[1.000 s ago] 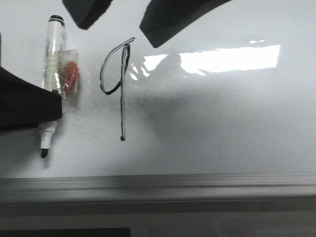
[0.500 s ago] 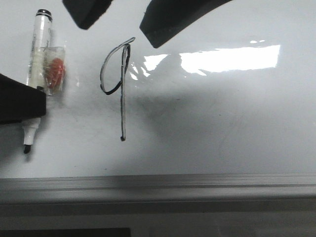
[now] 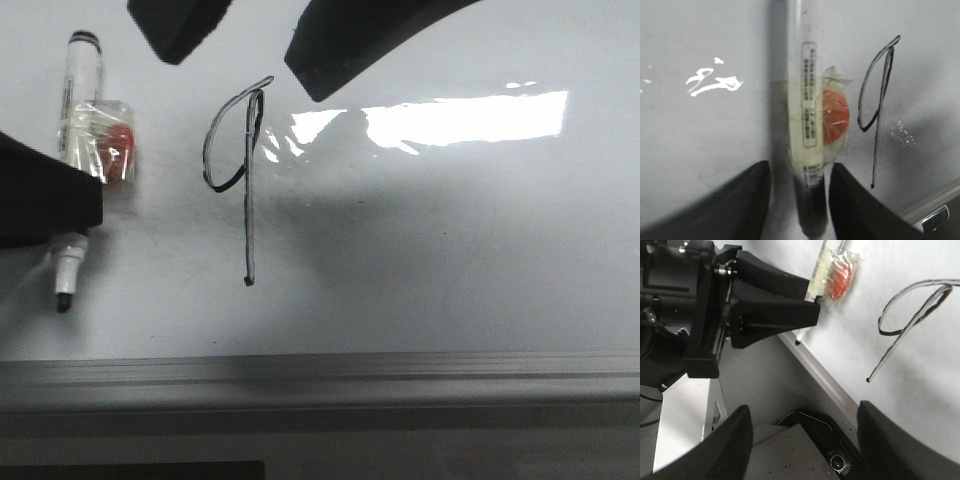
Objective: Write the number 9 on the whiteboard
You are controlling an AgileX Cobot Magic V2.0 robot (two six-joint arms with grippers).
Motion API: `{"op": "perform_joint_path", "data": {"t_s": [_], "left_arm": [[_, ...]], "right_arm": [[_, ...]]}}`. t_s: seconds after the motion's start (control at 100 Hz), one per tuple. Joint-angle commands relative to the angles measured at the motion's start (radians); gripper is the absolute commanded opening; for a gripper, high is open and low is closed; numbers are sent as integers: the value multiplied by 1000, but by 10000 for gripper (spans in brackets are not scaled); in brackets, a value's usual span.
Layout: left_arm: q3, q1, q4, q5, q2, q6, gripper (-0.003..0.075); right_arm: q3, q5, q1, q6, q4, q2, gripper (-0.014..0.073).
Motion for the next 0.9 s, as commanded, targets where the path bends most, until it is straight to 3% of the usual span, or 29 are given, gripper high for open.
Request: {"op": "perform_joint_path", "data": {"t_s": [0.0,0.34,0.57,0.77,0.89], "left_arm": [[-25,0,-6,-79,-2,-3,465],[-25,-2,11,-83,-45,-3,493],[-25,-2,13,-85,-70,-3,493],[-25,-2,27,-85,-81,-3,492],[-25,-2,80,-83,-134,-3,453]], "right_arm": [[-36,-44,-1,-4,16,-27,395],[-36,-46,-1,-4,16,-27,392],[-36,-40,-1,-4,16,-27,292],[-36,-35,-1,-4,16,-27,284],[-36,-35,-1,-4,-3,-35,139]]}}
